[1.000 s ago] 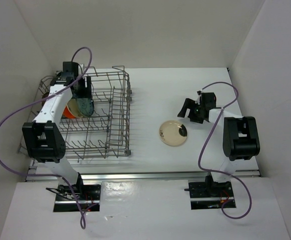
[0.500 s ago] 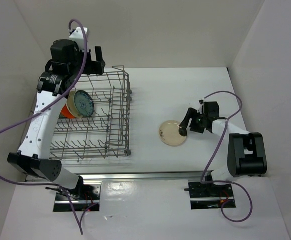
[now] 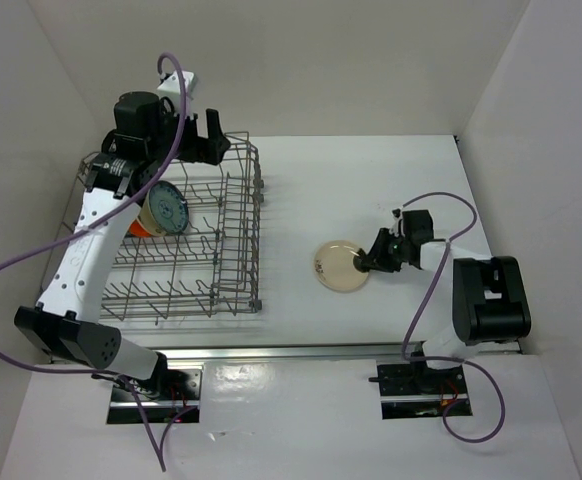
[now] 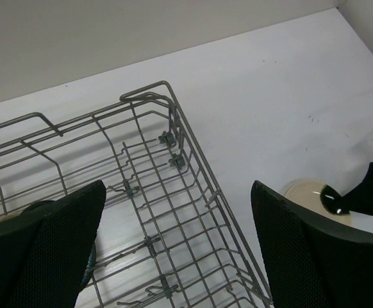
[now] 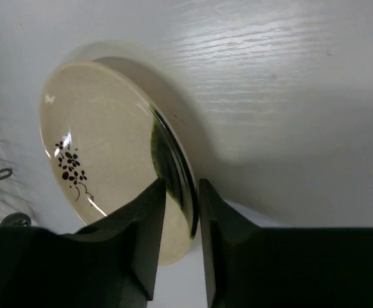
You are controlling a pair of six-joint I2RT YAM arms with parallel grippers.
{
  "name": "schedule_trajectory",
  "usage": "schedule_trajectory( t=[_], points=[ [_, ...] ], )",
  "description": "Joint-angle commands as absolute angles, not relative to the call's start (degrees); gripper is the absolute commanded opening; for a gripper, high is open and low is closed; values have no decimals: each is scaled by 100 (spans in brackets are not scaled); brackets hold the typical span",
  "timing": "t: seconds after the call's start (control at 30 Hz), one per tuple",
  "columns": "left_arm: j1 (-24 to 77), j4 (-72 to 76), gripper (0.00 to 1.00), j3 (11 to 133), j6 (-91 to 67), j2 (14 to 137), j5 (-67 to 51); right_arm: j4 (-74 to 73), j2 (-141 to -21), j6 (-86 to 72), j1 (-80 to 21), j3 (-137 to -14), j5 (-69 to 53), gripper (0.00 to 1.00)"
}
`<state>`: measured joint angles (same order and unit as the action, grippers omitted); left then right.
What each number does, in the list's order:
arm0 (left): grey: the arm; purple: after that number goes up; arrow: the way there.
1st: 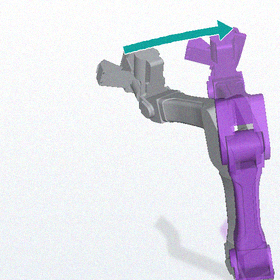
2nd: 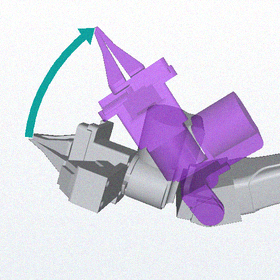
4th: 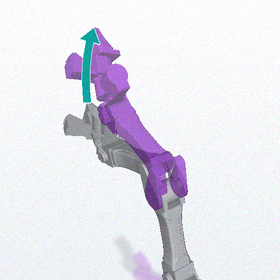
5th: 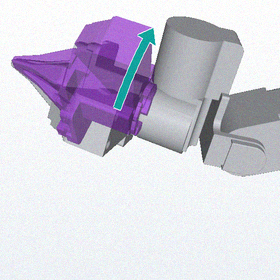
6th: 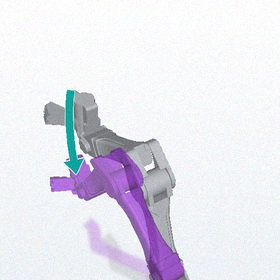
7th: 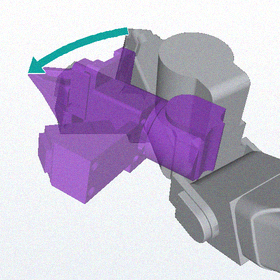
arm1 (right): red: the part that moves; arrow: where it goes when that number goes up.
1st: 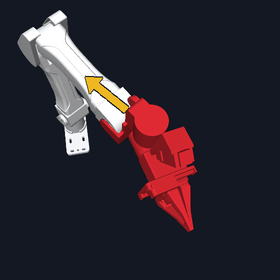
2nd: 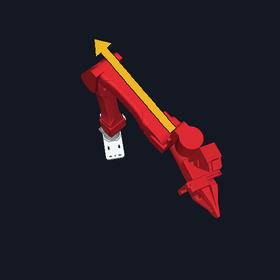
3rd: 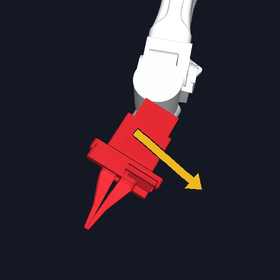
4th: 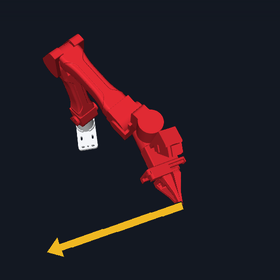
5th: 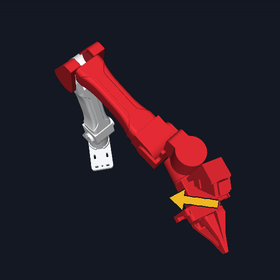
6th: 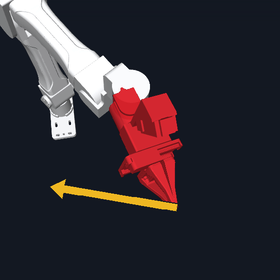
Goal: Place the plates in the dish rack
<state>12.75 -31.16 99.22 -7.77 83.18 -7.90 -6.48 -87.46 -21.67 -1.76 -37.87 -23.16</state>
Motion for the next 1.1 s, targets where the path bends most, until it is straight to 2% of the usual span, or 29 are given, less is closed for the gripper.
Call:
schedule_trajectory(
  t=[0.0,0.03,0.07,0.2,0.3,0.53,0.63,0.73,0.87,0.97,1.07],
  points=[
    [1371,-2689,99,9844,-853,8051,-1160,-615,-9087,-2215,-299,-3796,-2206,26],
    [1441,-2620,99,9844,-922,8051,-1212,-615,-9088,-2215,-299,-3875,-2110,18],
    [1441,-2619,99,9844,-923,8051,-1265,-667,-9140,-2215,-368,-3937,-2014,1],
    [1818,-2365,99,9844,-1142,8270,-2176,-1045,-8974,-2268,-369,-4393,-1364,0],
    [2213,-2180,99,9844,-1326,8630,-2652,-1239,-8536,-2268,-369,-4947,-1362,0],
    [2399,-2049,97,10300,-1634,9746,-3636,-897,-7236,-2092,-474,-5932,-2152,0],
    [2399,-1681,95,10301,-1740,10106,-4242,-703,-7075,-2040,-475,-6090,-2512,0],
    [2399,-1774,94,10590,-1863,10571,-4333,-624,-7005,-2039,-527,-6205,-2724,0],
    [2399,-1951,86,10960,-1863,10898,-4499,-571,-6952,-2039,-729,-6205,-2804,0],
    [2399,-1741,74,10960,-1986,11021,-4727,-466,-6952,-2039,-834,-6152,-2856,0],
    [2452,-1889,36,11091,-1986,11197,-4729,-466,-7005,-2039,-888,-6152,-2856,0]
  ],
)
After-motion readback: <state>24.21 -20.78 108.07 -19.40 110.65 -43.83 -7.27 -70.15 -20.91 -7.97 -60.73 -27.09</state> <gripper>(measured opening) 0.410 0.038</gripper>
